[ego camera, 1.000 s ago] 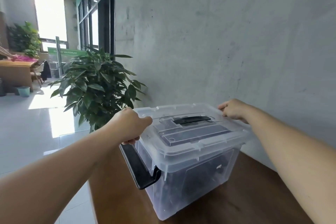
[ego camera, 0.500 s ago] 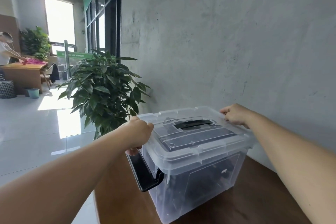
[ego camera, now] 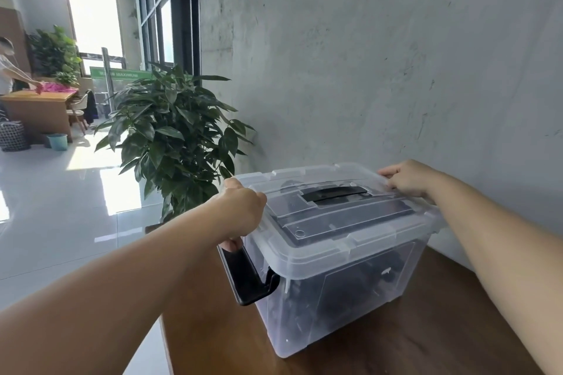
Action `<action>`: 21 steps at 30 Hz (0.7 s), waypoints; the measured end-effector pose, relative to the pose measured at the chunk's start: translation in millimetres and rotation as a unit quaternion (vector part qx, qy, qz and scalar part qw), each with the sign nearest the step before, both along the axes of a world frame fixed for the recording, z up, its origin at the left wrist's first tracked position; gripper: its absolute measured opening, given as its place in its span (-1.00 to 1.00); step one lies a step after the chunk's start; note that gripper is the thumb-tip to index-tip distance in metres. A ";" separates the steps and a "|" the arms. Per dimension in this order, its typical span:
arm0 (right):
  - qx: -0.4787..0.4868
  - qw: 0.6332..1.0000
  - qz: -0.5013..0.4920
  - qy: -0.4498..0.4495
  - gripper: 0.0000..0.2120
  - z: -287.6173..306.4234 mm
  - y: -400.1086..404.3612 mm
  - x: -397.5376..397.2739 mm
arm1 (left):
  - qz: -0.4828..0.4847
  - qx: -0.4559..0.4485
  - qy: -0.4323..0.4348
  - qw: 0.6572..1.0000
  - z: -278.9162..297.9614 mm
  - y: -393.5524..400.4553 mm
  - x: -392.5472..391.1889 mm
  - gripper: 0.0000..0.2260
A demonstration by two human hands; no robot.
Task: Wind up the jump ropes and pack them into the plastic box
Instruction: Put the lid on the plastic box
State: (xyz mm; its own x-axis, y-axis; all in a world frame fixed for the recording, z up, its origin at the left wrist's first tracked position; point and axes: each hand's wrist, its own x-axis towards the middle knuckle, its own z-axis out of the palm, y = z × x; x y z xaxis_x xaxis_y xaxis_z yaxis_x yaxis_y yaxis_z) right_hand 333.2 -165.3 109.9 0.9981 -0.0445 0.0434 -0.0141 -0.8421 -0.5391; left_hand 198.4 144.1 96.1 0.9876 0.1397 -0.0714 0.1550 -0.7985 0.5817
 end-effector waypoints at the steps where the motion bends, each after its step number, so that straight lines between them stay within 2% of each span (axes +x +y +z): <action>1: 0.000 1.000 0.000 -0.001 -0.52 -0.5 -0.1 0.7 | -0.003 0.000 0.002 1.000 0.6 -0.1 0.2 -0.57; 12: -0.007 1.000 -0.010 0.027 -0.49 4.6 0.8 -4.4 | -0.002 -0.028 0.004 1.000 11.1 4.0 3.8 -0.56; 17: -0.006 1.000 -0.014 0.023 -0.51 12.9 1.0 -11.5 | 0.026 -0.014 0.026 0.999 7.3 1.4 7.4 -0.93; 18: -0.006 1.000 -0.013 0.020 -0.52 15.4 0.5 -11.6 | 0.026 -0.008 0.026 0.999 6.3 1.5 7.5 -0.90; 21: -0.014 1.000 -0.011 0.017 -0.55 23.1 -2.3 -12.1 | 0.021 0.002 0.013 1.000 5.3 2.6 6.1 -0.64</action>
